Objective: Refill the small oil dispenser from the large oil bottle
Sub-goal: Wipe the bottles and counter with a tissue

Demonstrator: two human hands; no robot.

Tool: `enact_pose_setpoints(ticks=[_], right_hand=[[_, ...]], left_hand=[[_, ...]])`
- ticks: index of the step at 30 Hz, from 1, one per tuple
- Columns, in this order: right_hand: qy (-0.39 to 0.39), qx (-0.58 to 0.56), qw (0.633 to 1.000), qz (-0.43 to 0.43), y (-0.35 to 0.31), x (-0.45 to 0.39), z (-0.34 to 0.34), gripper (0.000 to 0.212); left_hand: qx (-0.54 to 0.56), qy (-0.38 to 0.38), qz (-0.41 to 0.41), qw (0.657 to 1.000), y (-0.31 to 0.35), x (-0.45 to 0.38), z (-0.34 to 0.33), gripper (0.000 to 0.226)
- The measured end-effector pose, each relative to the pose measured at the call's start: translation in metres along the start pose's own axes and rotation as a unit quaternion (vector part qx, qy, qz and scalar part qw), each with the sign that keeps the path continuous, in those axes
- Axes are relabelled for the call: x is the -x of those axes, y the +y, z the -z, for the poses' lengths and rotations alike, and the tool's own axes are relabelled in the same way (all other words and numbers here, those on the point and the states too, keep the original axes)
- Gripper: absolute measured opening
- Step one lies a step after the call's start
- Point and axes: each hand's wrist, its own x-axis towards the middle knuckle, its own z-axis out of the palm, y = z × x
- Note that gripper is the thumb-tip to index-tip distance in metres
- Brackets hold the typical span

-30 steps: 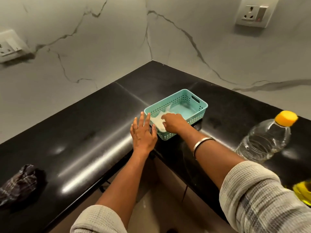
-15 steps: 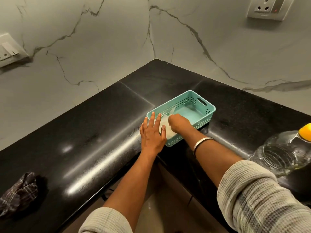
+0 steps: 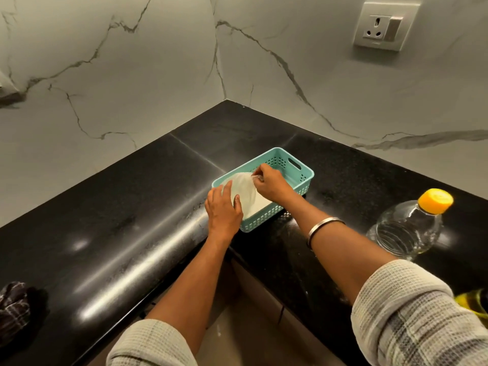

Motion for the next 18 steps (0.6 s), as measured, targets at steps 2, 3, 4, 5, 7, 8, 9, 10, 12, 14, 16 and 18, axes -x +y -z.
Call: enact_pose_setpoints(ticks=[2,3,4,5,7,8,9,10,12,14,16,18], right_hand=[[0.023,-0.053,0.998,-0.01,-0.003,0.007,0.01,0.012],[0.03,-0.082,0.996,-0.013,-0.002,0.011,0.015,0.009],[0.033,-0.11,0.993,-0.017,-0.003,0.016,0.021,0.006],[0.033,-0.137,0.99,-0.02,-0.004,0.022,0.027,0.004],[0.033,-0.191,0.981,-0.02,-0.007,0.034,0.039,0.007],[0.032,-0.217,0.976,-0.018,-0.007,0.042,0.047,0.011],[0.028,-0.243,0.969,-0.016,-0.008,0.05,0.053,0.013],[0.024,-0.266,0.964,-0.013,-0.01,0.06,0.061,0.013],[0.021,-0.304,0.952,-0.012,-0.014,0.076,0.075,0.01],[0.045,-0.31,0.95,0.002,-0.019,0.092,0.089,0.008],[0.099,-0.232,0.966,0.051,-0.02,0.105,0.1,0.022],[0.13,-0.14,0.976,0.101,-0.022,0.115,0.11,0.034]], left_hand=[[0.034,0.023,0.01,0.999,0.01,-0.002,0.0,0.048],[0.058,0.035,0.016,0.998,0.018,-0.001,0.001,0.047],[0.089,0.044,0.023,0.995,0.025,-0.001,0.002,0.047],[0.129,0.053,0.029,0.99,0.034,0.0,0.003,0.047],[0.224,0.058,0.049,0.972,0.052,0.003,0.008,0.046],[0.274,0.055,0.059,0.958,0.061,0.006,0.011,0.046],[0.318,0.054,0.064,0.944,0.069,0.008,0.014,0.047],[0.351,0.056,0.059,0.933,0.076,0.011,0.015,0.049],[0.379,0.063,0.036,0.923,0.089,0.017,0.017,0.054],[0.388,0.071,0.016,0.919,0.103,0.027,0.015,0.055],[0.393,0.083,0.007,0.916,0.118,0.039,0.013,0.052],[0.395,0.095,-0.007,0.914,0.132,0.051,0.012,0.049]])
